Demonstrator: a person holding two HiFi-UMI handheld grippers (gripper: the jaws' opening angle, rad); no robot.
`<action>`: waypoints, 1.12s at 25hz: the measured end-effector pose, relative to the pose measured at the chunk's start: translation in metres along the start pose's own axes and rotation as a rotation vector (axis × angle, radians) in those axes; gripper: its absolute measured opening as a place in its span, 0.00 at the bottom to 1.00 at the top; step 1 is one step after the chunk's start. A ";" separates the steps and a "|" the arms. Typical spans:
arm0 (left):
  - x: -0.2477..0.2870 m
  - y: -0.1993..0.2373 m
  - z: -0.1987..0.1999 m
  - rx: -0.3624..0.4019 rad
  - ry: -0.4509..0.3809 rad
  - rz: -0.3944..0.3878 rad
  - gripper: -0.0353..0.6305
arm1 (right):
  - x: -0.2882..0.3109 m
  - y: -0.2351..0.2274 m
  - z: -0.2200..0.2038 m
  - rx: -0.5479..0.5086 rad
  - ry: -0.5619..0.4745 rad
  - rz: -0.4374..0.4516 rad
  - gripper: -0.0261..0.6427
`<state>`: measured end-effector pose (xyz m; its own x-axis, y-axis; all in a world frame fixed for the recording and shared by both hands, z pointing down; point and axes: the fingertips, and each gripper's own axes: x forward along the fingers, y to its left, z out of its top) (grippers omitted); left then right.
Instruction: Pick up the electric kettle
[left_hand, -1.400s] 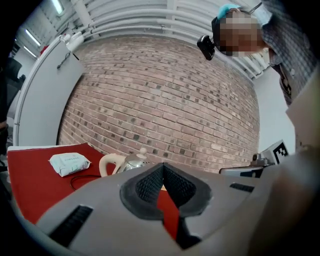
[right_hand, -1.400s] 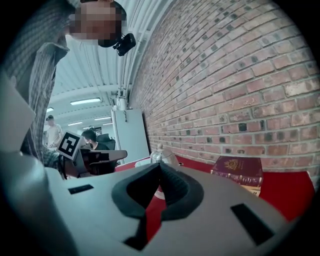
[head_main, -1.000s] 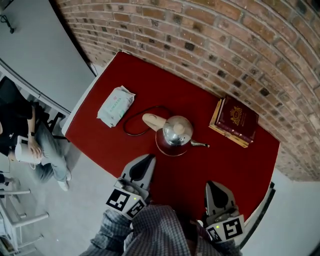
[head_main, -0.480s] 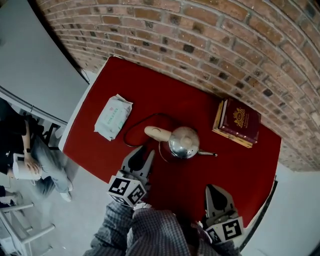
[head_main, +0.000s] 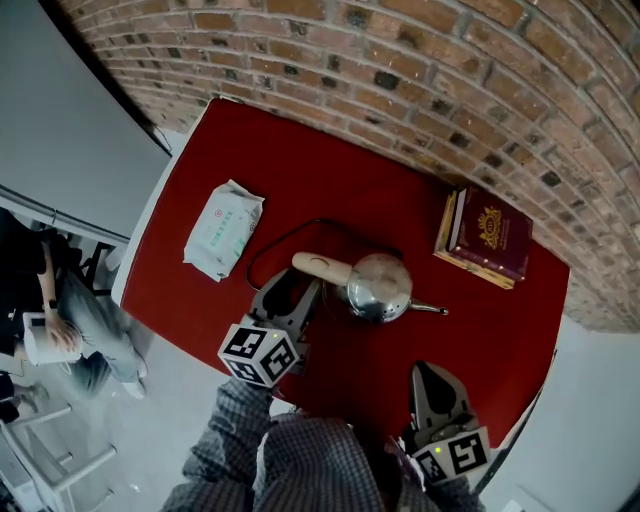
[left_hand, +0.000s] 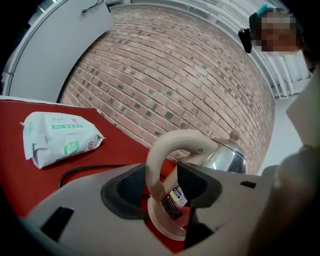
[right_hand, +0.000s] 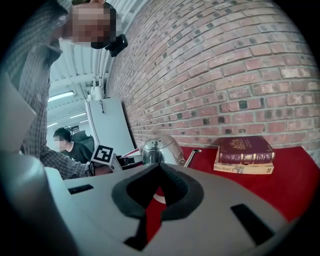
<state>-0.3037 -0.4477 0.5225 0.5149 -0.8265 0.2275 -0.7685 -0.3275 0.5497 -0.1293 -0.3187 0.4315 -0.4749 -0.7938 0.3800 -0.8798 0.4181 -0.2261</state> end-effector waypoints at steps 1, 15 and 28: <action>0.003 0.002 -0.001 0.002 0.005 0.004 0.34 | 0.001 -0.001 -0.001 -0.001 0.004 -0.004 0.05; 0.029 0.019 -0.005 -0.050 -0.005 0.014 0.31 | 0.011 -0.017 -0.029 -0.082 0.034 -0.078 0.05; 0.030 0.015 -0.006 -0.012 0.022 0.006 0.25 | 0.056 -0.058 -0.034 0.355 -0.217 -0.151 0.11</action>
<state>-0.2974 -0.4746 0.5427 0.5184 -0.8182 0.2485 -0.7673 -0.3167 0.5576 -0.1052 -0.3721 0.4964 -0.2929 -0.9246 0.2436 -0.8593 0.1428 -0.4911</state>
